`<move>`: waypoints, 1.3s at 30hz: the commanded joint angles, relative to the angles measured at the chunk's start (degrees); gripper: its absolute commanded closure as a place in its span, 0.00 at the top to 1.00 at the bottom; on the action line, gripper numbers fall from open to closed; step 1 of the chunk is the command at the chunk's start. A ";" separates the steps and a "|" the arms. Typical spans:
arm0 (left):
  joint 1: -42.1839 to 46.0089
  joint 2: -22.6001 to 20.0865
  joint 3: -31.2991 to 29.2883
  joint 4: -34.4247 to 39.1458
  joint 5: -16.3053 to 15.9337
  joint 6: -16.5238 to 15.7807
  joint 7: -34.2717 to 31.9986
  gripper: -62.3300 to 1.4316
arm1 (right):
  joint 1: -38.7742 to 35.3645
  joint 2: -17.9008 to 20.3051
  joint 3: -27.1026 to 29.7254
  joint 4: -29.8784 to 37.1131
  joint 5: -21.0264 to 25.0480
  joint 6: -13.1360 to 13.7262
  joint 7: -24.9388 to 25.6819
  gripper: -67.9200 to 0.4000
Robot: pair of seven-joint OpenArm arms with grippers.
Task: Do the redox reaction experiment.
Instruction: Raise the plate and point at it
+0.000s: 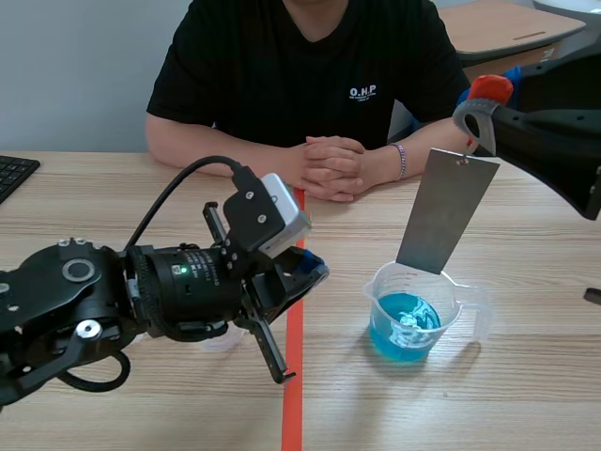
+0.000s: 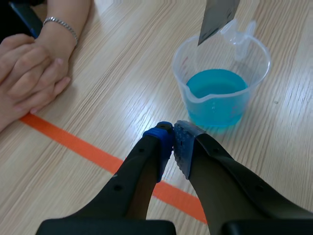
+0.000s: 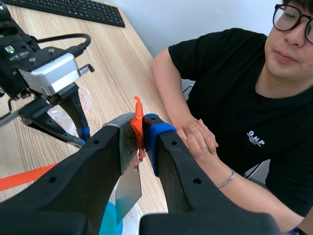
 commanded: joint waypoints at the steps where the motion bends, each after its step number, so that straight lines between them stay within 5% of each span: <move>1: -0.96 1.27 0.76 0.66 -0.04 0.07 -0.66 0.10 | 0.37 0.90 0.68 1.05 0.66 0.33 0.68 0.03; 26: -5.73 8.31 3.93 -6.75 0.57 2.38 -2.60 0.10 | 0.37 0.90 0.68 1.05 0.66 0.33 0.68 0.03; 39: -5.97 8.39 3.93 -6.75 -0.57 0.07 -2.34 0.10 | 0.37 0.90 0.68 1.05 0.66 0.33 0.68 0.03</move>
